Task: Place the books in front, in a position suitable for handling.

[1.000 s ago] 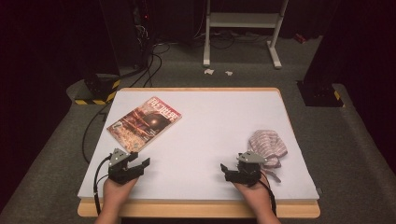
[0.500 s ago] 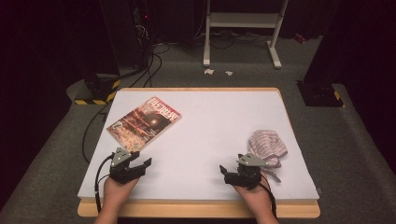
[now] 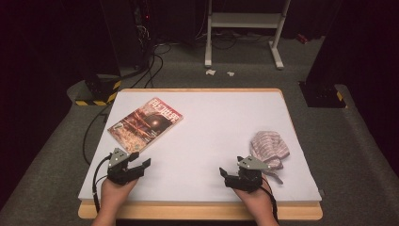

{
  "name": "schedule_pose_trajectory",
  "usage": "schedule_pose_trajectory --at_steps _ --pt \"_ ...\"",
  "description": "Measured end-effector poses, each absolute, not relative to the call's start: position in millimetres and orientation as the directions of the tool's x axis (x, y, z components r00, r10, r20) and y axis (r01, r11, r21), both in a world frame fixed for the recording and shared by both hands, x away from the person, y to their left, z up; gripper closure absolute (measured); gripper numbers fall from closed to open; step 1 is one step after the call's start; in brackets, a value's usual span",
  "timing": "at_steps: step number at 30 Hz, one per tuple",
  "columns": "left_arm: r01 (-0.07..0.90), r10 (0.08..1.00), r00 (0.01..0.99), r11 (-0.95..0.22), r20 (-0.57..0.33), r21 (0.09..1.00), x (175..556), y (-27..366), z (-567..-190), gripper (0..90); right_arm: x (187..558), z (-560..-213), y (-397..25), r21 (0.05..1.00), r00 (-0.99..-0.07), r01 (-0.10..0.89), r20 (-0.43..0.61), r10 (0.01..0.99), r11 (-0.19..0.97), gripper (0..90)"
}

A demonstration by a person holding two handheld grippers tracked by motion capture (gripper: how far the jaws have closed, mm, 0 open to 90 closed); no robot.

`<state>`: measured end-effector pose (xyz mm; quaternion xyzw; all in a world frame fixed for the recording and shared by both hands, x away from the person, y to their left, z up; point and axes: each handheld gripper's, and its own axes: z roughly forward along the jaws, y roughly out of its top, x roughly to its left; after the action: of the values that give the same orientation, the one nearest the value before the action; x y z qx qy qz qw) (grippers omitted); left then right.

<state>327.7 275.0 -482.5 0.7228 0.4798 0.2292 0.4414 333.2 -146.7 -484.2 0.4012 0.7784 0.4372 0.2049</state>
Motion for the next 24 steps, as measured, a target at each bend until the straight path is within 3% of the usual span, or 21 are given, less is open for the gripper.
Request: schedule_pose_trajectory --at_steps 8,12,24 --pt "0.509 0.919 0.378 -0.111 -0.107 0.853 342.9 288.8 -482.0 40.2 336.8 -487.9 -151.9 0.842 -0.594 0.465 0.070 0.801 0.272 17.3" --pt "0.530 0.932 0.356 -0.138 -0.072 0.837 355.6 292.3 -478.1 43.4 336.2 -486.8 -155.0 0.850 -0.596 0.468 0.099 0.796 0.244 16.2" --pt "0.596 0.952 0.305 -0.180 -0.014 0.782 401.2 318.5 -466.1 38.5 335.8 -487.9 -156.9 0.847 -0.593 0.481 0.123 0.796 0.227 20.3"
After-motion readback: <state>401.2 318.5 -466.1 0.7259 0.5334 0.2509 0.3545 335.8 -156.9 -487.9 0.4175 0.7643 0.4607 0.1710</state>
